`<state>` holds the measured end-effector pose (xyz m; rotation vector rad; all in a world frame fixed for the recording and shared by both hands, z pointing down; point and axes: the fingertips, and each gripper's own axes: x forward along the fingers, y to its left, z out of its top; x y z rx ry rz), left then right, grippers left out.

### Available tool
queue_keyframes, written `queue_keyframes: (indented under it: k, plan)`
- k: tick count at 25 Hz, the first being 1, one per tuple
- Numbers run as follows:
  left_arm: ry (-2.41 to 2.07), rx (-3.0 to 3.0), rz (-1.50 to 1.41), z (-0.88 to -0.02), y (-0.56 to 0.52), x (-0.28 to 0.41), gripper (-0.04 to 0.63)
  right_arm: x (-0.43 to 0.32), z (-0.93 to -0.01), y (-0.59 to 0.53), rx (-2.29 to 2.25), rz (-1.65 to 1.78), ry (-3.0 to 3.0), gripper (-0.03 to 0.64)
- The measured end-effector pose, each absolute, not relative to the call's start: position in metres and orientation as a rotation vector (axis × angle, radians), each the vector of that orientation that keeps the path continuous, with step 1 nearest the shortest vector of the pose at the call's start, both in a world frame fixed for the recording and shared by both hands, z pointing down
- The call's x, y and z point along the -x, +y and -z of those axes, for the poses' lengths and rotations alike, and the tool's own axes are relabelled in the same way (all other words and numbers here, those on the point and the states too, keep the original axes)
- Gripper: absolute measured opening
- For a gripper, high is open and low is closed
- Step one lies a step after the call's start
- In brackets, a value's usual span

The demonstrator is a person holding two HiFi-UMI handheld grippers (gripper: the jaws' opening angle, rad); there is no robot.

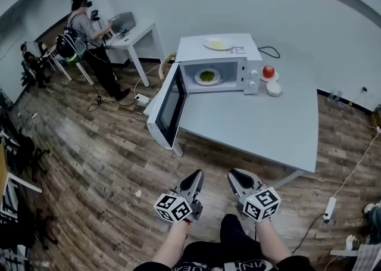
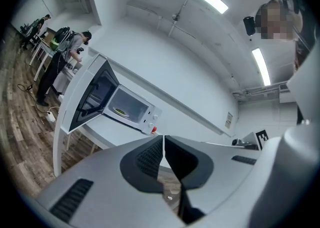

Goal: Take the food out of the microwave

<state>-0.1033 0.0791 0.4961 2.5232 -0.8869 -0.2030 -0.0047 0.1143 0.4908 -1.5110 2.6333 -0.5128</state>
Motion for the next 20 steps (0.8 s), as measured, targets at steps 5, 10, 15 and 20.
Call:
queue_keyframes:
  k: [5,10,15,20]
  plan:
    - [-0.909,-2.512,0.206,-0.496,0.044,0.087,0.017,-0.010,-0.493,0.075,1.484,0.534,2.663,0.057]
    - [-0.939,-2.498,0.222,-0.495,0.010,0.075,0.017,-0.022,-0.494,0.040,1.459,0.541,2.687,0.057]
    - [-0.954,-2.498,0.225,-0.493,-0.016,0.058,0.017,-0.035,-0.496,0.011,1.436,0.558,2.702,0.056]
    - [-0.988,-2.474,0.220,-0.498,-0.037,0.048,0.017,-0.047,-0.500,-0.012,1.417,0.584,2.711,0.056]
